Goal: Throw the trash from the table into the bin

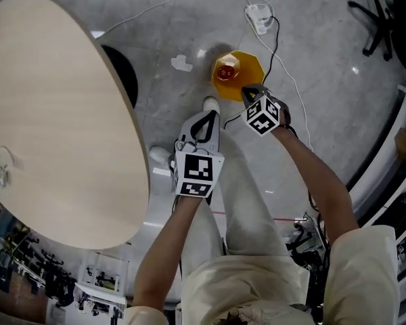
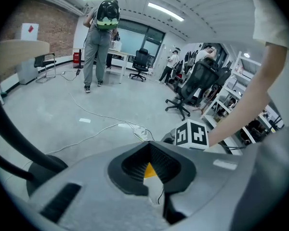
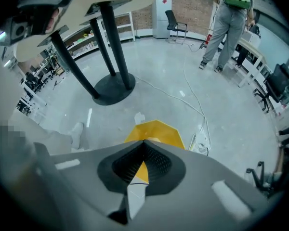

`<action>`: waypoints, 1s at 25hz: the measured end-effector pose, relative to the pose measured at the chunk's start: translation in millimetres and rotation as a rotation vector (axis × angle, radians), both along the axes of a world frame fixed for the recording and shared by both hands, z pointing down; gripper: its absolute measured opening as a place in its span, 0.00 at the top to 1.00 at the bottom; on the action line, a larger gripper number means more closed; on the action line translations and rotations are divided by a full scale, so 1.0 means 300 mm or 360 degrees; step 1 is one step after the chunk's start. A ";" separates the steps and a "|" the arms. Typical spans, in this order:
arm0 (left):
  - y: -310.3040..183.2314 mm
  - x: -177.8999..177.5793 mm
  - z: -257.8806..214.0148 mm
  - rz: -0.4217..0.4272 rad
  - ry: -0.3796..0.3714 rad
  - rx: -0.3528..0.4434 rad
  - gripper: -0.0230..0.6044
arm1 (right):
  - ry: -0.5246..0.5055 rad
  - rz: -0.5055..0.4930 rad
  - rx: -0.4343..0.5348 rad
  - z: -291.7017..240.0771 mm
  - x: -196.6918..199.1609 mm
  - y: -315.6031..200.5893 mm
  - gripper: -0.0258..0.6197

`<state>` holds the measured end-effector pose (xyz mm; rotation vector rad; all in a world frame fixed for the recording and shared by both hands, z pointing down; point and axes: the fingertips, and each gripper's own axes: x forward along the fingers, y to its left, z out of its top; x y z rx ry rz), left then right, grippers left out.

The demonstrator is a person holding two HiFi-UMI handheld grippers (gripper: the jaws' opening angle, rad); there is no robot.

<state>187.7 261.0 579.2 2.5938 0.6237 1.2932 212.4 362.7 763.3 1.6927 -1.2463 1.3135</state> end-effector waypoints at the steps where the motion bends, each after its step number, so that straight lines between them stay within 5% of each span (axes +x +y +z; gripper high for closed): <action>1: -0.003 -0.012 -0.020 -0.0013 0.0011 -0.0019 0.96 | 0.0026 -0.0005 0.0034 -0.045 -0.002 -0.017 0.95; 11: -0.045 -0.063 -0.274 -0.0208 0.0196 -0.0226 0.96 | 0.0237 -0.0298 0.0396 -0.555 0.000 -0.285 0.95; 17: -0.143 -0.112 -0.497 -0.0312 0.0364 -0.0284 0.96 | 0.0334 -0.0334 0.0537 -0.881 -0.024 -0.457 0.95; 25: -0.517 -0.241 -0.628 -0.0676 0.0496 -0.0114 0.96 | 0.0471 -0.0532 0.0960 -1.159 -0.134 -0.867 0.95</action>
